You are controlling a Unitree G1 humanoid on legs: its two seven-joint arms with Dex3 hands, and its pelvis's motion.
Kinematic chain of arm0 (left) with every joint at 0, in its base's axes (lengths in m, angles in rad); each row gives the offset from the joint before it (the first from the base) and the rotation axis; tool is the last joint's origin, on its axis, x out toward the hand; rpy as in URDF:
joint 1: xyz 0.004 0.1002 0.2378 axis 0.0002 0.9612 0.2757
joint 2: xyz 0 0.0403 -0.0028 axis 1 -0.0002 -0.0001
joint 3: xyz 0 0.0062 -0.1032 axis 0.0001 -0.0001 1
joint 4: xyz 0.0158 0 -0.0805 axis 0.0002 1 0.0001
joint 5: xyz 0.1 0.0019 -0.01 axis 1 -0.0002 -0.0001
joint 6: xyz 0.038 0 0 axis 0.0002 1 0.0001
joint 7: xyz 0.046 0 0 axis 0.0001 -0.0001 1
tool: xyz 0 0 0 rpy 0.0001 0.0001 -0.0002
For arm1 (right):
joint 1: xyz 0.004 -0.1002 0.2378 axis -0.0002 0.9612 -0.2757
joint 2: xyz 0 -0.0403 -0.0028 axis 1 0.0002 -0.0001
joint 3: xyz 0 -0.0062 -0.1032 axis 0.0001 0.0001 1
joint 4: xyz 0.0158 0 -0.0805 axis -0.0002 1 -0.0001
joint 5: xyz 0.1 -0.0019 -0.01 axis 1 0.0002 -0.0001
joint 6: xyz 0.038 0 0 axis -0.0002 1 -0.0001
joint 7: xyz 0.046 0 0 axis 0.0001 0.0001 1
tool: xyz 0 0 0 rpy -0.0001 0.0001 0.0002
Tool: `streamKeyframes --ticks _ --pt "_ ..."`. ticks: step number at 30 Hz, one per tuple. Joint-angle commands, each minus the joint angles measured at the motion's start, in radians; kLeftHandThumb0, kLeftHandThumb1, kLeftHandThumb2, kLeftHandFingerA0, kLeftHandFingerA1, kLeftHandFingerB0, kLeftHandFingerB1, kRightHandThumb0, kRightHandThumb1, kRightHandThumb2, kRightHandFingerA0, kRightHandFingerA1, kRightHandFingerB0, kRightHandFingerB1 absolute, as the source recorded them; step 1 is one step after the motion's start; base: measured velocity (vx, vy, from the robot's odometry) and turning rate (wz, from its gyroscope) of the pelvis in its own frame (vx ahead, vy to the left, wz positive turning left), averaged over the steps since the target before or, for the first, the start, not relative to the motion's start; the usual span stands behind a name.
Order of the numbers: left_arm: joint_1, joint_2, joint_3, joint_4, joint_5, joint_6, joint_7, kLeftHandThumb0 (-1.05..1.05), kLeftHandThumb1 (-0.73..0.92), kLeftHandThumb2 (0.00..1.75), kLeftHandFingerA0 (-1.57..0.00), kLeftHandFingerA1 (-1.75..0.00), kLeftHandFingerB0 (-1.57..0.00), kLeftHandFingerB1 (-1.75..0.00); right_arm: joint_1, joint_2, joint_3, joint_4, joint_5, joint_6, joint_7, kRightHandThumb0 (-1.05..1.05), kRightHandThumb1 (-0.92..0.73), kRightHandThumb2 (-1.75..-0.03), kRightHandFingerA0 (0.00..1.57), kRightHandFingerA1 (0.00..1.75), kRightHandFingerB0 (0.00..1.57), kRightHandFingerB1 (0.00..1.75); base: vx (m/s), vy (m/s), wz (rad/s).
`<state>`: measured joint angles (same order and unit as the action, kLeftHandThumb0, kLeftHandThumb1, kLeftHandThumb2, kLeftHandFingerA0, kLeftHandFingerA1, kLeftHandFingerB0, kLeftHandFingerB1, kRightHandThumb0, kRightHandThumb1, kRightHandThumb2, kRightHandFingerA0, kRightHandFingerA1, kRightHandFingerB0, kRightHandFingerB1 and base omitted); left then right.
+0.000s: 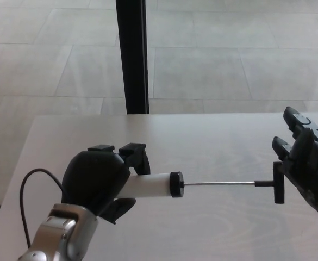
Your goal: The robot uses its left hand to lift the air pump kept on the middle of the desk and use the right hand to compress the handle
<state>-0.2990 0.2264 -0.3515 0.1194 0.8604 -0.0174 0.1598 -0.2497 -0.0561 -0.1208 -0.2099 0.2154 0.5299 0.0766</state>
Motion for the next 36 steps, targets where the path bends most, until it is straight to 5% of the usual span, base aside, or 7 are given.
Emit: streamKeyframes --ticks 1,4,5,16,17,22,36 --pt "0.002 0.009 -0.008 0.010 0.008 0.010 0.020 -0.03 0.46 1.20 -1.23 -1.44 -1.03 -1.29 -0.021 0.012 0.008 -0.009 0.009 0.011 -0.010 -1.04 -0.92 -1.30 0.00 0.07 0.00 0.00 0.00 0.000 0.00" --pt "0.001 0.019 -0.011 0.020 0.004 -0.012 0.036 -0.03 0.45 1.26 -0.92 -1.75 -0.76 -1.61 -0.035 0.020 0.024 -0.006 -0.001 0.013 -0.019 -1.02 -0.92 -1.30 0.00 0.08 0.00 0.01 0.00 0.000 0.00" --pt "-0.002 0.019 -0.016 0.021 0.013 -0.004 0.038 -0.08 0.45 1.20 -1.25 -1.46 -1.02 -1.29 -0.039 0.030 0.034 -0.001 -0.005 0.013 -0.026 -1.00 -0.92 -1.31 0.00 0.10 0.00 0.03 0.00 0.000 0.00" --pt "-0.040 -0.013 -0.008 0.023 -0.010 0.008 0.052 -0.02 0.47 1.24 -0.97 -1.75 -0.76 -1.65 -0.019 0.124 0.089 0.028 -0.027 -0.040 -0.073 -1.04 -0.92 -1.33 0.00 0.10 0.00 0.02 0.00 0.000 0.00" --pt "-0.041 -0.018 -0.003 0.025 -0.022 0.004 0.053 -0.04 0.47 1.21 -1.28 -1.51 -1.05 -1.34 -0.008 0.138 0.091 0.024 -0.024 -0.040 -0.079 -1.04 -0.92 -1.32 0.00 0.09 0.00 0.01 0.00 0.000 0.00" --pt "-0.055 -0.033 0.006 0.030 -0.038 0.010 0.042 -0.07 0.52 1.17 -0.97 -1.75 -0.75 -1.67 0.028 0.170 0.092 0.025 -0.019 -0.047 -0.086 -1.05 -0.92 -1.32 0.00 0.07 0.00 0.00 0.00 0.000 0.00" --pt "-0.120 -0.137 -0.013 0.050 0.017 0.094 0.075 -0.13 0.47 1.12 -0.98 -1.75 -0.77 -1.55 -0.040 0.233 0.107 0.068 -0.049 -0.090 -0.150 -1.00 -0.92 -1.31 0.00 0.09 0.00 0.03 0.00 0.000 0.00"
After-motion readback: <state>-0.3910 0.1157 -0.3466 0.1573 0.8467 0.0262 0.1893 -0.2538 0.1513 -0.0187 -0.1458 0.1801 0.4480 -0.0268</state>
